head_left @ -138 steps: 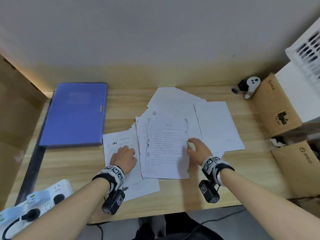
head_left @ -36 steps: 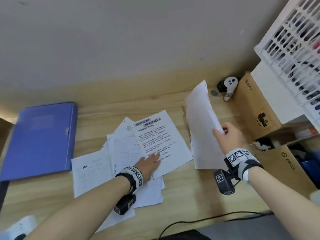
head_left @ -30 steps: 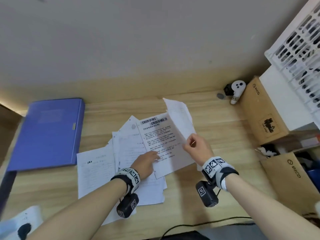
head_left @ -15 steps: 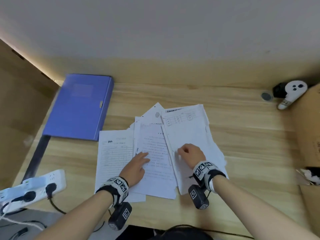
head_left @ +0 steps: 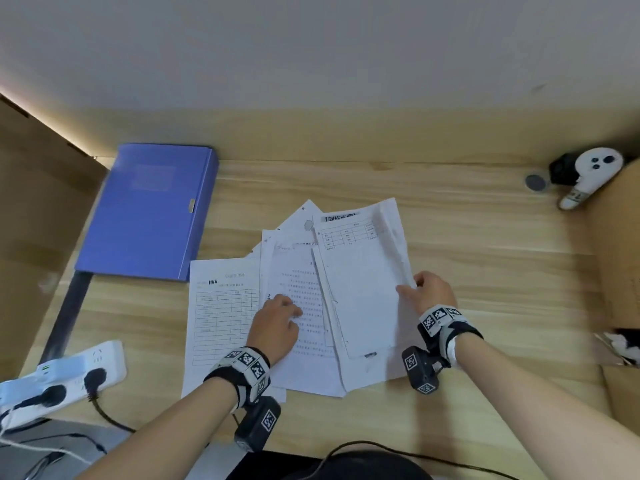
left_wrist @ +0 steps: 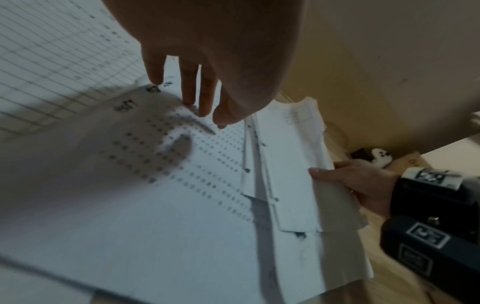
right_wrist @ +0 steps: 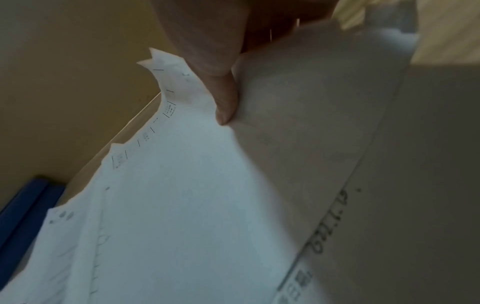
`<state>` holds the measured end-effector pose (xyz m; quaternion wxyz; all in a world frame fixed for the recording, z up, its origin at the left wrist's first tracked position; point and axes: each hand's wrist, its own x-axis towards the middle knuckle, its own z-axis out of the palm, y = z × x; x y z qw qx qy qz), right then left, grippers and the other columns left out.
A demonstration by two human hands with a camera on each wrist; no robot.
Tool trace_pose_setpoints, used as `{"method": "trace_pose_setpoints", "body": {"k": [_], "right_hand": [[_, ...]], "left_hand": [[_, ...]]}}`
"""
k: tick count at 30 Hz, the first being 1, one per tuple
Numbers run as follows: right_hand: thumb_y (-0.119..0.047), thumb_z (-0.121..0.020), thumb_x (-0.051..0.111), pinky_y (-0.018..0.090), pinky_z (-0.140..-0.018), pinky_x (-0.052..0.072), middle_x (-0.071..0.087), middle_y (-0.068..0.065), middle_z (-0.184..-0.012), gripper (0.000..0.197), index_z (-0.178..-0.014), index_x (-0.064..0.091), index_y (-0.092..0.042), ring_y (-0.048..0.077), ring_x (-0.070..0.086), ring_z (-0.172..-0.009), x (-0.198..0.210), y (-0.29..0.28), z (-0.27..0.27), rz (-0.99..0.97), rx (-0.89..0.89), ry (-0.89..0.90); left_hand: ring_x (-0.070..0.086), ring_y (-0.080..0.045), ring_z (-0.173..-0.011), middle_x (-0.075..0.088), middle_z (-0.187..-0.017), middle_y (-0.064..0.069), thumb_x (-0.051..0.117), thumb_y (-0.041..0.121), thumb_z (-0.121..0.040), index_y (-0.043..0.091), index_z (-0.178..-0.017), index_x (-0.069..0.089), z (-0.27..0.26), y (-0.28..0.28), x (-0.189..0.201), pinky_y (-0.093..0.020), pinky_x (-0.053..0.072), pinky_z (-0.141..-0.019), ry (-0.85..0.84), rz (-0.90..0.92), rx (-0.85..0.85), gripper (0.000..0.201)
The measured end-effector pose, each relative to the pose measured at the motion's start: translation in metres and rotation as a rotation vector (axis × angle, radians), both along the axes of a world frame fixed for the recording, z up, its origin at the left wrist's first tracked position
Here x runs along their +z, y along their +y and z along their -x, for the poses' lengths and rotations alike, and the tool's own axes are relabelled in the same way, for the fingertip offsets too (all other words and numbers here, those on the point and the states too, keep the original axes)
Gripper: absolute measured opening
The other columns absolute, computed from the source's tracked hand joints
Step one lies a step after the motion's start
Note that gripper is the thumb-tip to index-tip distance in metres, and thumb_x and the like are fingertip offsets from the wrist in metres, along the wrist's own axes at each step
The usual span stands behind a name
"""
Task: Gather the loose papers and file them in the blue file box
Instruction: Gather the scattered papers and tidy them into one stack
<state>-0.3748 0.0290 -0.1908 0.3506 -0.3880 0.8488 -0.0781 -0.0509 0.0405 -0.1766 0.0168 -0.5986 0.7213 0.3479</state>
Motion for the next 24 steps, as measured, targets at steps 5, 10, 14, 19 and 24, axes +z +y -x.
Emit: {"method": "trace_pose_setpoints", "body": {"k": [5,10,14,19,24], "right_hand": [[-0.031,-0.079,0.071,0.032,-0.054,0.038,0.057,0.005,-0.063,0.033,-0.071,0.057,-0.003,0.028,0.053,-0.06,-0.004,0.018,-0.016,0.11,-0.157,-0.089],[-0.02,-0.087,0.064,0.029,-0.056,0.037,0.054,0.006,-0.06,0.029,-0.062,0.055,-0.009,0.023,0.05,-0.059,0.007,0.039,-0.029,0.181,-0.307,-0.196],[-0.023,-0.088,0.058,0.03,-0.058,0.04,0.055,0.007,-0.059,0.032,-0.058,0.056,-0.01,0.021,0.05,-0.058,0.015,0.05,-0.027,0.135,-0.286,-0.254],[-0.024,-0.09,0.056,0.033,-0.056,0.033,0.052,0.013,-0.062,0.035,-0.063,0.053,-0.002,0.026,0.044,-0.061,0.032,0.063,0.009,0.121,-0.326,-0.061],[-0.021,-0.087,0.06,0.031,-0.058,0.039,0.058,0.014,-0.065,0.028,-0.073,0.064,0.003,0.024,0.05,-0.063,0.039,0.073,0.048,0.166,-0.428,-0.06]], "left_hand": [[0.06,-0.018,-0.113,0.063,-0.124,0.004,0.051,0.029,-0.095,0.02,-0.126,0.06,0.027,-0.011,0.013,-0.03,0.046,-0.095,0.054,-0.229,0.113,0.033],[0.061,-0.02,-0.101,0.061,-0.106,0.005,0.061,0.056,-0.084,0.022,-0.116,0.055,0.04,-0.01,-0.002,-0.032,0.048,-0.086,0.013,-0.328,0.191,0.047],[0.06,-0.02,-0.076,0.061,-0.078,0.002,0.068,0.043,-0.083,0.018,-0.086,0.058,0.037,-0.008,-0.015,-0.035,0.052,-0.075,0.057,-0.281,0.196,0.027],[0.061,-0.02,-0.071,0.066,-0.077,-0.003,0.073,0.038,-0.082,0.011,-0.086,0.066,0.028,-0.013,-0.022,-0.03,0.052,-0.07,0.131,-0.301,0.233,0.028],[0.051,-0.018,-0.061,0.056,-0.066,-0.003,0.075,0.032,-0.081,0.014,-0.073,0.056,0.027,-0.017,-0.027,-0.027,0.043,-0.061,0.179,-0.332,0.263,0.027]]}}
